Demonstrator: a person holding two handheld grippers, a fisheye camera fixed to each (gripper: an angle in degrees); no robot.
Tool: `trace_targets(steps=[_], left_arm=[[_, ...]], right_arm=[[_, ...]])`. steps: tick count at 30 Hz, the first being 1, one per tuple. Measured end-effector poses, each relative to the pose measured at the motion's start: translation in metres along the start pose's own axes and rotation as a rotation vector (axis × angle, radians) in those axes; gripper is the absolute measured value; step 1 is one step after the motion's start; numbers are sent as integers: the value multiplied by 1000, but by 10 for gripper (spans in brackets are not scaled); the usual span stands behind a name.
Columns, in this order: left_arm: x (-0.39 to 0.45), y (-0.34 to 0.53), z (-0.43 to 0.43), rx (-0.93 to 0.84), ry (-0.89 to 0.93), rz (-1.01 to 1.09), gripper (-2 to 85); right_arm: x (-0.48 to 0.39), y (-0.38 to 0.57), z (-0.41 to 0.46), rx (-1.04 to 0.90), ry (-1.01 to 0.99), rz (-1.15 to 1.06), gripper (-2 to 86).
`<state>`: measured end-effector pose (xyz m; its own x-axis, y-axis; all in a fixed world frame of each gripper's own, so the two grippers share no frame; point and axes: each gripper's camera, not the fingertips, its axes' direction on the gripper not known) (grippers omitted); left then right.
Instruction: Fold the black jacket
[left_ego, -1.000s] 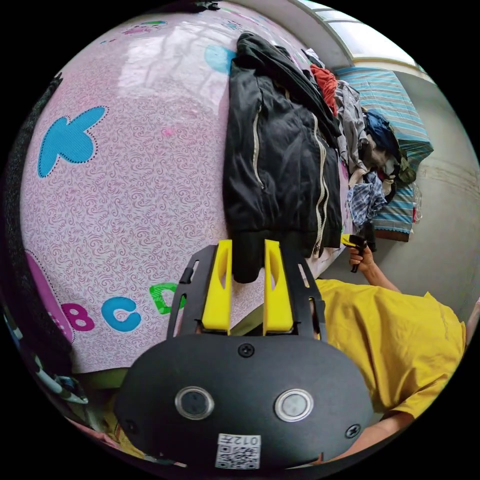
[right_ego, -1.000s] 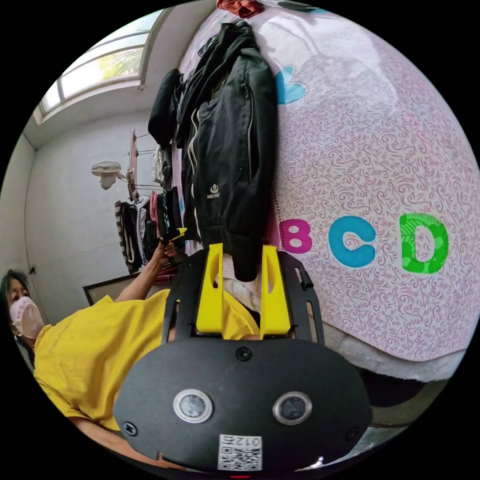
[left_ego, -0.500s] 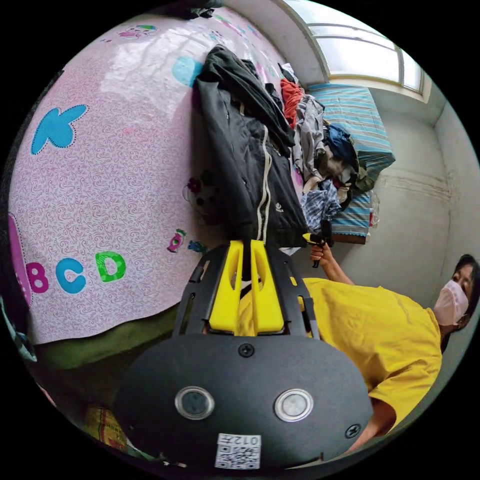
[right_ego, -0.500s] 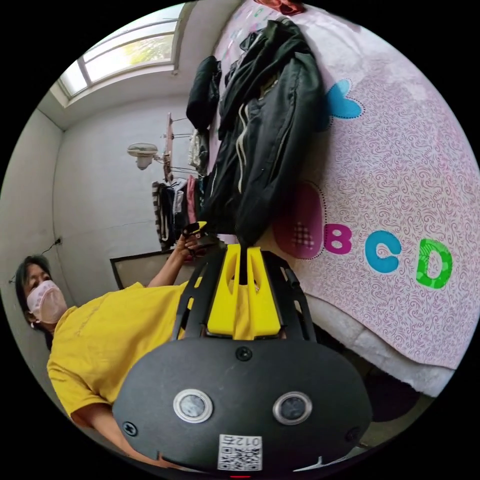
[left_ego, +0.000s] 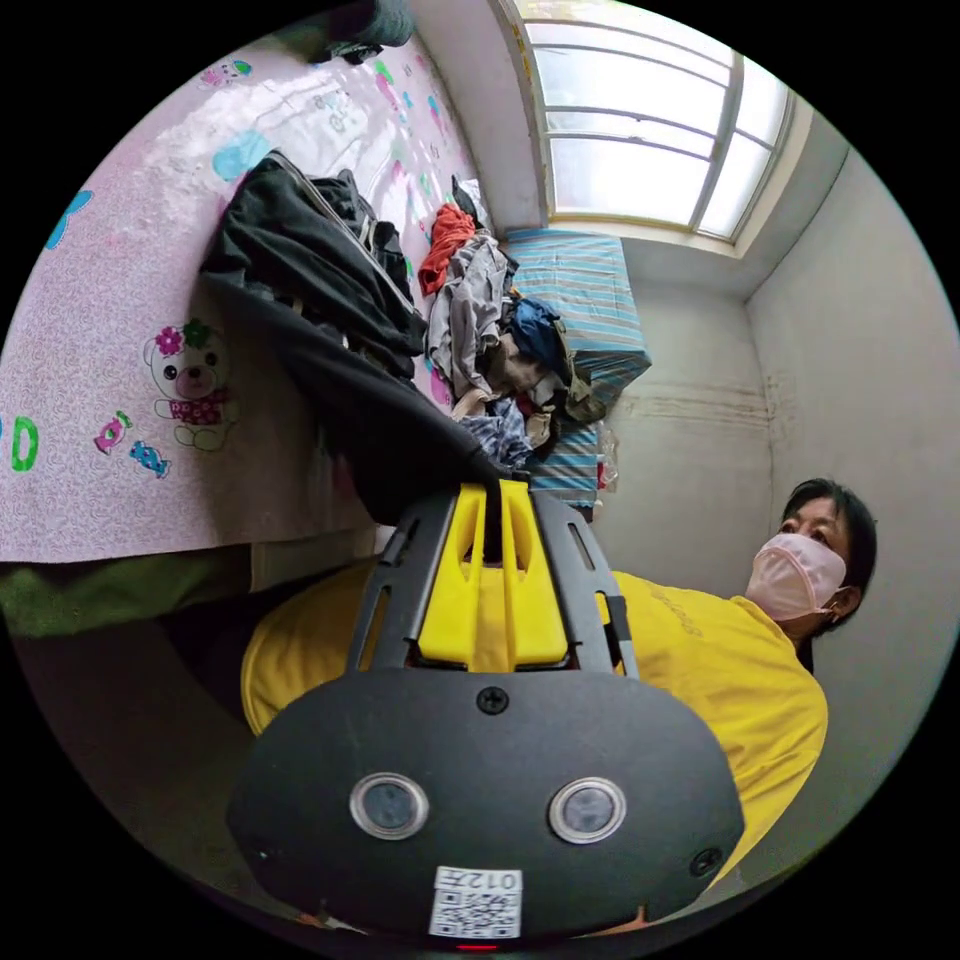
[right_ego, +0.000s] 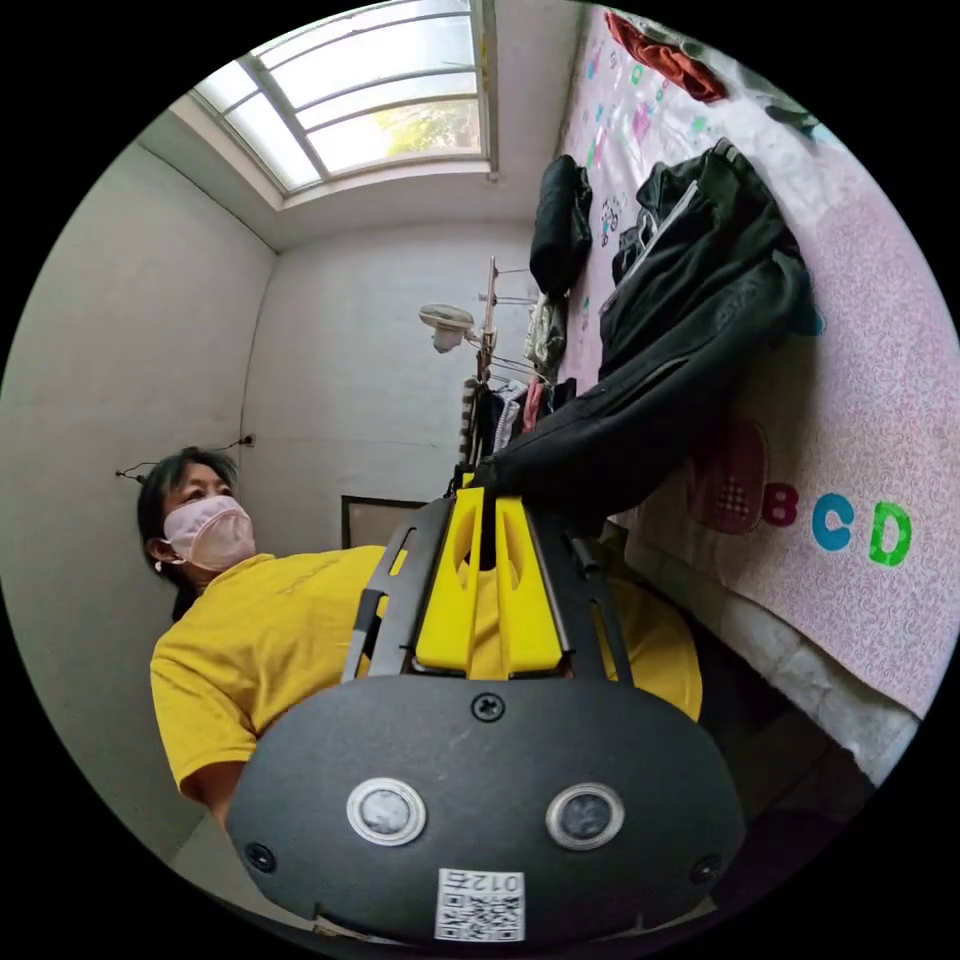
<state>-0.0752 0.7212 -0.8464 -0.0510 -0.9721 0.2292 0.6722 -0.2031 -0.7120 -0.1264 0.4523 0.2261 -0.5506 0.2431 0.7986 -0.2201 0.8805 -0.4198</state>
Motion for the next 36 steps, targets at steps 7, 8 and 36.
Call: trace_targets(steps=[7,8,36], left_arm=[[7,-107,-11,116,28,34,30],[8,-120,-11,122,23,41,30],[-34,-285,4,-66,-760,90,131]], right_arm=[[-25,-99,1,151,-47,-83,10],[-28,-126,3,172,-42,-90,10],[55,-244,141,15,821,47,125]])
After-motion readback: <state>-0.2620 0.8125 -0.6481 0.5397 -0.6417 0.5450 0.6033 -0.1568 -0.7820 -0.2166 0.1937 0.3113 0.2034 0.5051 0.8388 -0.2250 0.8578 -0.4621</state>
